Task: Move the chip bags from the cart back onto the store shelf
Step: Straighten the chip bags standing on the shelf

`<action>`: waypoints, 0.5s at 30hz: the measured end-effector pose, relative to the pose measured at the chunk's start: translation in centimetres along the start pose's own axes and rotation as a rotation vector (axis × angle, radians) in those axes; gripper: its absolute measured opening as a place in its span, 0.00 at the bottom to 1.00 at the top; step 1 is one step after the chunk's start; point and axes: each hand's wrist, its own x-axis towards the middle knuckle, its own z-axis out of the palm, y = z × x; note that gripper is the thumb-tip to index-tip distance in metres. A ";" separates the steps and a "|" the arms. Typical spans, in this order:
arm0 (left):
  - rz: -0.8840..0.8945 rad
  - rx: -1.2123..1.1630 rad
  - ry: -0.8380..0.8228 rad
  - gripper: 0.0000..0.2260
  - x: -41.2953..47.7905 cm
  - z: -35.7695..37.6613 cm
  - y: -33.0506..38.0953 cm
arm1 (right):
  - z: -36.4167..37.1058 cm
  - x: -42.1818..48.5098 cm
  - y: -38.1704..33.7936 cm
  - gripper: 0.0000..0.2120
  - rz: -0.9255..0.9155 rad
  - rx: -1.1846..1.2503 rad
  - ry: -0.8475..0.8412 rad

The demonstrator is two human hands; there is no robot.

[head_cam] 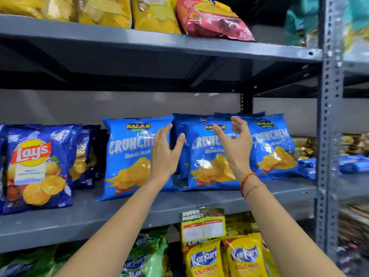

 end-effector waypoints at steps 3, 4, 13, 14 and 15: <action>-0.214 -0.085 -0.188 0.29 -0.5 3.4 0.0 | -2.7 0.9 2.0 0.33 0.054 -0.135 0.004; -0.290 -0.093 -0.242 0.31 -0.7 4.2 -0.1 | -3.4 1.0 2.6 0.36 0.086 -0.164 -0.023; -0.819 -0.401 -0.441 0.53 -1.2 7.6 -3.1 | -5.2 1.0 5.1 0.38 0.501 -0.034 -0.395; -0.820 -0.443 -0.463 0.50 -1.1 7.7 -3.4 | -5.2 1.0 5.2 0.35 0.527 0.004 -0.410; -0.822 -0.477 -0.492 0.46 -1.1 7.4 -3.0 | -5.2 1.1 5.6 0.31 0.544 0.035 -0.419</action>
